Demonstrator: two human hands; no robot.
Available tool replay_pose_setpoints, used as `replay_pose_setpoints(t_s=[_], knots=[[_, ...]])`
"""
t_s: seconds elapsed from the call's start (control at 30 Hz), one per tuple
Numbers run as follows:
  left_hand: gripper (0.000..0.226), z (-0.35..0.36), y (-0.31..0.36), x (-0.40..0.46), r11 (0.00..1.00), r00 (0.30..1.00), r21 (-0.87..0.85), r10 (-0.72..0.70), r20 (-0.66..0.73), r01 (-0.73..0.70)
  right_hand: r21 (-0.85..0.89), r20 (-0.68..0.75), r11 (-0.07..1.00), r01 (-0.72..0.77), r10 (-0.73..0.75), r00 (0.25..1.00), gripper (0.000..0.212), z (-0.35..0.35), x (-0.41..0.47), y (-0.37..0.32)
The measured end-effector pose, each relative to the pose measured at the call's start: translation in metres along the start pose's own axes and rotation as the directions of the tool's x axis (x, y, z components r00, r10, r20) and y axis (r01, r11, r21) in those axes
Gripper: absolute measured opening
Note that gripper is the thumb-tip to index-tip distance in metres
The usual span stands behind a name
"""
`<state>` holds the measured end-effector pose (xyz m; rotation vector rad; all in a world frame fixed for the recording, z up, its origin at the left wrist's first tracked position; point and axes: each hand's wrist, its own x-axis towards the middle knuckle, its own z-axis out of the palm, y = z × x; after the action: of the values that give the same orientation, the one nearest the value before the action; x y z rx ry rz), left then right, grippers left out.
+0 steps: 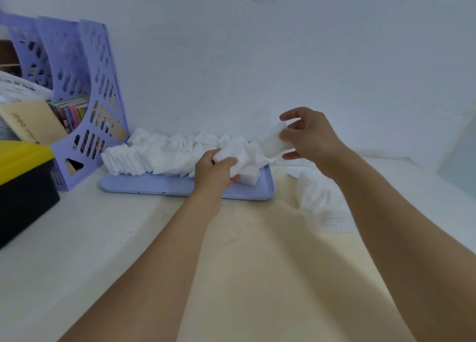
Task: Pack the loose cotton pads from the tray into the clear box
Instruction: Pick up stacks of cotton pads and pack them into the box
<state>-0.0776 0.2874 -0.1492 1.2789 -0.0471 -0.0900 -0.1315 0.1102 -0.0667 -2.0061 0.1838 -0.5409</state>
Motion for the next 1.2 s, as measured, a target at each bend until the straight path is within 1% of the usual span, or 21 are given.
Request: replay_pose_setpoints(t_s=[0.03,0.07,0.1,0.17,0.23,0.3,0.37,0.47,0.53,0.67,0.77,0.9,1.0,1.03,1.07,1.13,1.2], knots=[[0.030,0.004,0.002,-0.005,0.993,0.997,-0.094,-0.060,0.052,0.065,0.144,0.095,0.989,-0.027,0.014,0.995,0.027,-0.008,-0.012,-0.002],[0.031,0.009,0.005,-0.011,0.974,0.986,-0.178,-0.120,0.116,0.140,0.209,0.154,0.978,-0.028,-0.005,0.988,0.025,-0.015,-0.025,0.000],[0.033,0.012,0.006,-0.017,0.944,0.968,-0.249,-0.174,0.180,0.216,0.233,0.166,0.972,-0.006,-0.034,0.986,0.023,-0.018,-0.035,0.006],[0.037,0.023,0.009,-0.031,0.885,0.917,-0.311,-0.252,0.309,0.347,0.288,0.150,0.957,0.034,-0.080,0.985,0.020,-0.028,-0.050,0.019],[0.038,0.030,0.009,-0.042,0.854,0.869,-0.306,-0.283,0.407,0.421,0.389,0.175,0.921,-0.015,-0.058,0.983,0.021,-0.033,-0.059,0.028],[0.036,0.038,0.005,-0.052,0.855,0.828,-0.257,-0.294,0.478,0.451,0.473,0.209,0.878,-0.067,-0.038,0.977,0.021,-0.039,-0.064,0.033],[0.037,0.045,0.001,-0.060,0.871,0.803,-0.198,-0.297,0.517,0.450,0.442,0.214,0.896,-0.046,-0.056,0.975,0.019,-0.042,-0.065,0.035],[0.036,0.048,-0.004,-0.064,0.866,0.777,-0.178,-0.306,0.550,0.467,0.253,0.194,0.967,0.035,-0.087,0.977,0.015,-0.039,-0.066,0.034],[0.036,0.048,-0.003,-0.065,0.851,0.770,-0.187,-0.322,0.551,0.490,0.181,0.188,0.982,0.056,-0.091,0.978,0.014,-0.039,-0.066,0.037],[0.039,0.046,0.001,-0.068,0.887,0.788,-0.125,-0.320,0.527,0.444,0.175,0.171,0.982,0.064,-0.094,0.981,0.013,-0.039,-0.065,0.037],[0.043,0.046,0.003,-0.071,0.892,0.773,-0.105,-0.316,0.550,0.439,0.179,0.198,0.981,0.071,-0.107,0.974,0.013,-0.037,-0.065,0.038],[0.041,0.047,0.004,-0.070,0.895,0.768,-0.119,-0.293,0.569,0.430,0.227,0.215,0.972,0.060,-0.110,0.970,0.013,-0.036,-0.065,0.037],[0.049,0.048,0.005,-0.072,0.890,0.774,-0.132,-0.297,0.560,0.436,0.169,0.213,0.981,0.092,-0.128,0.969,0.012,-0.033,-0.067,0.036],[0.052,0.049,0.005,-0.073,0.895,0.778,-0.134,-0.287,0.558,0.426,0.149,0.199,0.984,0.102,-0.131,0.971,0.012,-0.032,-0.067,0.036],[0.050,0.050,0.005,-0.074,0.905,0.790,-0.137,-0.267,0.552,0.402,0.140,0.170,0.984,0.111,-0.134,0.976,0.014,-0.030,-0.068,0.035],[0.038,0.051,0.006,-0.075,0.919,0.830,-0.174,-0.223,0.512,0.355,0.140,0.040,0.983,0.123,-0.130,0.991,0.019,-0.026,-0.066,0.035],[0.035,0.051,0.007,-0.074,0.896,0.854,-0.256,-0.209,0.476,0.362,0.185,-0.108,0.975,0.122,-0.103,0.989,0.027,-0.019,-0.067,0.030]])
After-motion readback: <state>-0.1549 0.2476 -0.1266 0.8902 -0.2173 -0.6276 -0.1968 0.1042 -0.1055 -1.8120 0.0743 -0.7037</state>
